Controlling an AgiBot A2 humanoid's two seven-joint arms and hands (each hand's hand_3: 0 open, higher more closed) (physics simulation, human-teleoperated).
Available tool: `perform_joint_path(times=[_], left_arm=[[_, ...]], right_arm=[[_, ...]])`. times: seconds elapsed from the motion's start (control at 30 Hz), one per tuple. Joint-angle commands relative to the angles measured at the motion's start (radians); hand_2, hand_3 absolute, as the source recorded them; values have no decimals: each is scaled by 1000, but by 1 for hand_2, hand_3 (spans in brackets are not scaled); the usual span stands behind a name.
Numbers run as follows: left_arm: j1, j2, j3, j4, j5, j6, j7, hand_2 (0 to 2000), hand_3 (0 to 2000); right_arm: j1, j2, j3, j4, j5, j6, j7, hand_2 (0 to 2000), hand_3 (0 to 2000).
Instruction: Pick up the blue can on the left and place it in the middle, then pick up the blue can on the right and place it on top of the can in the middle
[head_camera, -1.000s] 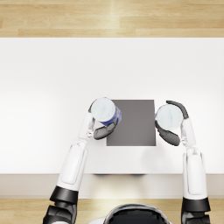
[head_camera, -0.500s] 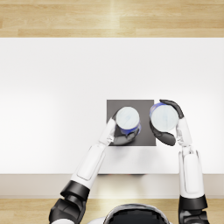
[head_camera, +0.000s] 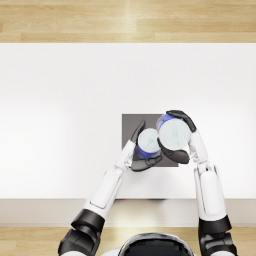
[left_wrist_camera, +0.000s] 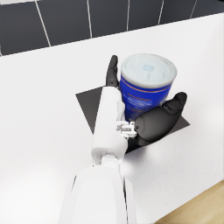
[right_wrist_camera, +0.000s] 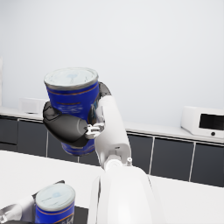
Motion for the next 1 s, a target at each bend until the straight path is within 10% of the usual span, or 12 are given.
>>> perform_joint_path(times=[0.03, 0.17, 0.27, 0.47, 0.97, 1.0], left_arm=[[-75, -49, -12, -240, 0, 9, 16, 0, 0], [-197, -115, -169, -581, 0, 62, 170, 0, 0], [-234, -124, -300, -702, 0, 74, 214, 0, 0], [-274, -125, -432, -797, -1, 80, 236, 0, 0], [-269, -102, -458, -798, -1, 81, 239, 0, 0], [-269, -101, -459, -798, -1, 81, 239, 0, 0]], right_arm=[[60, -28, 77, -20, 0, 0, 0, 2000, 1520], [64, -40, 119, -22, 0, 20, 1, 2000, 1520], [67, -49, 147, -27, 0, -160, -123, 2000, 1520], [37, -47, 219, -43, 0, -308, -216, 2000, 1520], [-30, -44, 221, -180, 0, -348, -222, 2000, 1520], [-25, -49, 216, -181, 0, -346, -222, 639, 1193]])
